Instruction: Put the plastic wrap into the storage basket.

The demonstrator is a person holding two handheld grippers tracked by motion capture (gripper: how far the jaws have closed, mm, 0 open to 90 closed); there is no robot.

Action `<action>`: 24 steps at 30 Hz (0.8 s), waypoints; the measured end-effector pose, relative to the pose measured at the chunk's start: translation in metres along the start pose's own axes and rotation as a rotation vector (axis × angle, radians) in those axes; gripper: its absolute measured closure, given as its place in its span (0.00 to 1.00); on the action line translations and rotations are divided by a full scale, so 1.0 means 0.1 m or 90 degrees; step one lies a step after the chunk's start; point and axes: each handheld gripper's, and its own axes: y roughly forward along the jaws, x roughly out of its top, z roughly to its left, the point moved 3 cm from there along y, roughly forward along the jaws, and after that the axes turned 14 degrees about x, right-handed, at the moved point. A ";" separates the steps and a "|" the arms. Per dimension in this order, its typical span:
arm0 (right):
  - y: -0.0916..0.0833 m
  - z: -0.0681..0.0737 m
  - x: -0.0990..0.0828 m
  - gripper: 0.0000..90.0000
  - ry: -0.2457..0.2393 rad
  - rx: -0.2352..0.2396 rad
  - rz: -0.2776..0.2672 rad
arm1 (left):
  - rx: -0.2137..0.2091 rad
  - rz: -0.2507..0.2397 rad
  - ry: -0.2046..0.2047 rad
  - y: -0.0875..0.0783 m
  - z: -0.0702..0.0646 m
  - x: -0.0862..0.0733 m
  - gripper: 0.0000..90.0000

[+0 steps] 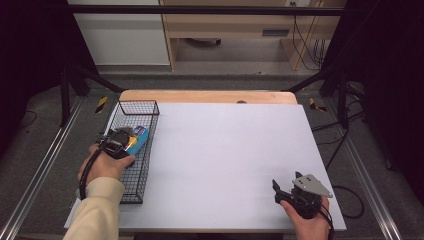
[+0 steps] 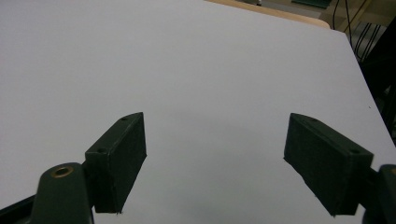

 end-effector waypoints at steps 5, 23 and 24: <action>0.00 0.00 0.00 0.23 -0.001 0.000 0.000 | 0.001 0.002 0.003 0.00 -0.01 0.01 0.36; 0.00 -0.01 0.00 0.21 0.001 0.002 0.003 | 0.043 -0.065 -0.002 -0.15 -0.06 -0.01 0.18; 0.00 -0.01 0.00 0.21 0.001 0.002 0.003 | 0.043 -0.065 -0.002 -0.15 -0.06 -0.01 0.16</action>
